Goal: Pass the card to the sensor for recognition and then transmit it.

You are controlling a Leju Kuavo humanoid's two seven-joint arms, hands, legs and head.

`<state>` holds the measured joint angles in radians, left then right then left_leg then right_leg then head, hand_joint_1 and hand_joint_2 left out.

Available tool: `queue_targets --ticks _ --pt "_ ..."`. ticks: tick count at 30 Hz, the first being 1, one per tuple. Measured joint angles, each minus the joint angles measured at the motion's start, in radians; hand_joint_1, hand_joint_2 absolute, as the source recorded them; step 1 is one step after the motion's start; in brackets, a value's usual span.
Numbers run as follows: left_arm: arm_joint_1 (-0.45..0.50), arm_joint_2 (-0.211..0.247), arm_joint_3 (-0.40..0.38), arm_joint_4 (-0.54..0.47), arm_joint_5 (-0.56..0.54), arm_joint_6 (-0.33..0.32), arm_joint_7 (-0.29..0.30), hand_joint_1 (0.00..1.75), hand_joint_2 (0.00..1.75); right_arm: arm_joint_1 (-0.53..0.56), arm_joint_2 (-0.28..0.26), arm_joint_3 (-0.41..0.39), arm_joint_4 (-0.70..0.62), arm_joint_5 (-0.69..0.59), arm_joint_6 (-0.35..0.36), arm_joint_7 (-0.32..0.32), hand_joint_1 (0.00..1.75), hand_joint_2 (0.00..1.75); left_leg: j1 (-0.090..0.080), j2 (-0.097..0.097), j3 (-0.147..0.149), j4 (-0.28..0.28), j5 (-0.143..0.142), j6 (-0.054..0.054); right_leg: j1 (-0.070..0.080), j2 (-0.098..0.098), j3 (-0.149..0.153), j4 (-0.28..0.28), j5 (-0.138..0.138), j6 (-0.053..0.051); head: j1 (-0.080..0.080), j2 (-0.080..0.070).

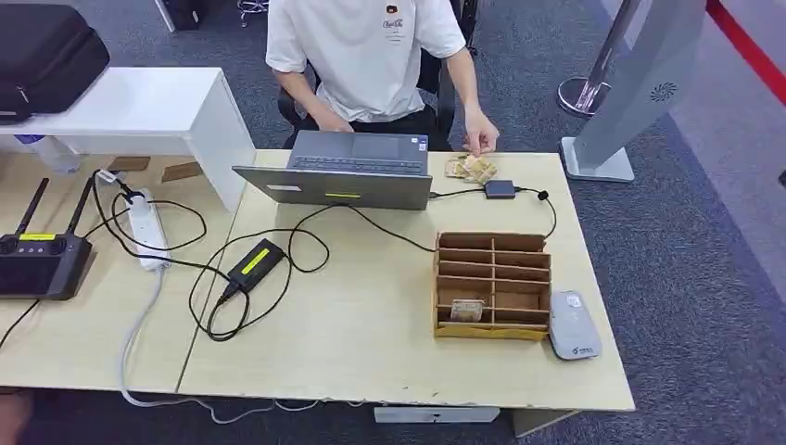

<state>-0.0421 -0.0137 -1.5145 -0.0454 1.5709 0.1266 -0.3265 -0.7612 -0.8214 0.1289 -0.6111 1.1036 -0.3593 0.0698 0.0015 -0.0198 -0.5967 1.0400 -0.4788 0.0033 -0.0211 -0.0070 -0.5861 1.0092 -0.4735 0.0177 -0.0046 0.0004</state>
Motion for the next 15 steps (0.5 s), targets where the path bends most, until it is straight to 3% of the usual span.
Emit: queue_targets --ticks 4,9,15 --pt "0.002 0.000 0.006 0.002 0.000 -0.002 0.000 0.00 1.75 0.084 -0.094 -0.084 0.010 -0.035 0.011 0.005 0.00 1.75 0.000 -0.002 -0.001 0.000 -0.001 0.002 0.000 -0.002 0.001 0.000 -0.001 0.001 0.000 0.000" --pt "0.004 -0.004 0.015 0.010 0.000 -0.008 0.000 0.00 1.75 0.269 -0.191 -0.232 0.034 -0.079 0.001 0.002 0.00 1.75 0.000 -0.003 0.000 0.000 -0.002 0.002 0.000 -0.003 0.001 0.000 -0.003 0.003 -0.001 0.000" --pt "0.006 -0.006 0.027 0.010 0.001 -0.008 0.000 0.00 1.75 0.503 -0.197 -0.439 0.079 -0.077 -0.020 0.003 0.00 1.75 0.000 -0.004 0.000 -0.001 -0.003 0.002 -0.001 -0.004 0.002 0.000 -0.004 0.003 -0.001 0.000"
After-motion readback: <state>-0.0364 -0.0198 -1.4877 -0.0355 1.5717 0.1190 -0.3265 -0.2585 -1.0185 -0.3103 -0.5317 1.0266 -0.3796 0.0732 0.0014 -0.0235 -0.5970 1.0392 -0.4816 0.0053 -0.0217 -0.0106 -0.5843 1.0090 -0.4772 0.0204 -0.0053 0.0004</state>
